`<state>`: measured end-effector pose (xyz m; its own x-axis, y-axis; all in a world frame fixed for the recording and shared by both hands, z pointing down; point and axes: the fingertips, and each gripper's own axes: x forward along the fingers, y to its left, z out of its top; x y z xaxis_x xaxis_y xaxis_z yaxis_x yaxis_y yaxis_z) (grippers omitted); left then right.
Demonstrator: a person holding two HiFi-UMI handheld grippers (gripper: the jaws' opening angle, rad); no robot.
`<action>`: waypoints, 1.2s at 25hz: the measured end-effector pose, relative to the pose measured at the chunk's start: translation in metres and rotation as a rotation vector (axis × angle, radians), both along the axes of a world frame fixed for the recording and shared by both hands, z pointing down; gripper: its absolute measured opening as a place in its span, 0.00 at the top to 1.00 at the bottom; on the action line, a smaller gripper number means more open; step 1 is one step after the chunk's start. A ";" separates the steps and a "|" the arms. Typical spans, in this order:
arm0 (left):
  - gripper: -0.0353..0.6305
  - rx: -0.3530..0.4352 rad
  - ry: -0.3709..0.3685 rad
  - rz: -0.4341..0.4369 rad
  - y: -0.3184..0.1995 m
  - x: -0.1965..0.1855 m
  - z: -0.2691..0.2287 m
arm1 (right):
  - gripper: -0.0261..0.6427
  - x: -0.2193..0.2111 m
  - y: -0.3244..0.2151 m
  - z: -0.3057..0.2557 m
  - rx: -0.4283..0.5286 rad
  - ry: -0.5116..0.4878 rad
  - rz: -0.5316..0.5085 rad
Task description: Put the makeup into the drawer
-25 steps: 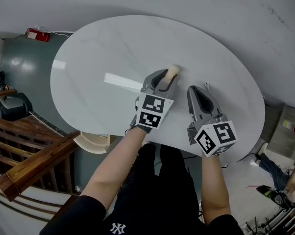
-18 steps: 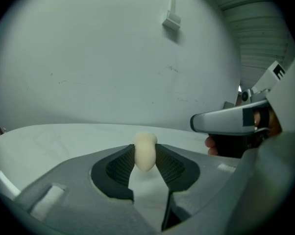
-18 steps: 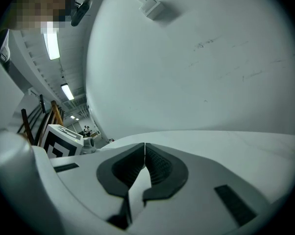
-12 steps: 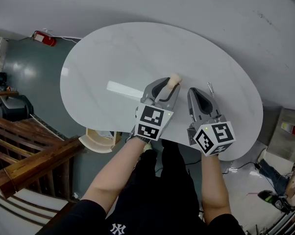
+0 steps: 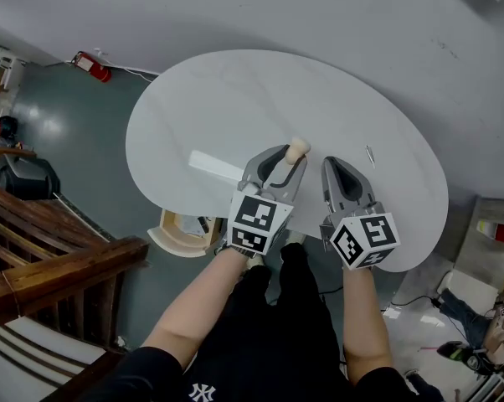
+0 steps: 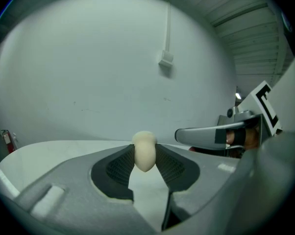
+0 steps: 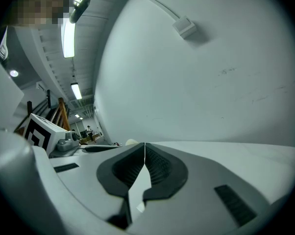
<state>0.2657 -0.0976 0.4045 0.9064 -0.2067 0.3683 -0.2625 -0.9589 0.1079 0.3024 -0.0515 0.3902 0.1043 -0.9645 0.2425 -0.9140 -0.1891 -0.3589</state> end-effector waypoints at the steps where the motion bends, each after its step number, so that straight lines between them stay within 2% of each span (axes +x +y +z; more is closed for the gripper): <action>1: 0.74 0.002 0.009 -0.007 0.000 -0.009 -0.006 | 0.94 -0.008 -0.001 -0.004 0.005 0.006 -0.005; 14: 0.74 0.029 0.069 -0.121 -0.006 -0.127 -0.049 | 0.94 -0.121 -0.020 -0.039 0.050 0.057 -0.122; 30: 0.74 0.021 0.036 -0.338 -0.035 -0.271 -0.032 | 0.94 -0.258 -0.067 -0.029 0.050 0.049 -0.338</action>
<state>-0.0054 -0.1323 0.3723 0.7977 -0.5047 0.3300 -0.5622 -0.8204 0.1043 0.0445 -0.1180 0.3612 -0.2127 -0.9571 0.1967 -0.9384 0.1440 -0.3141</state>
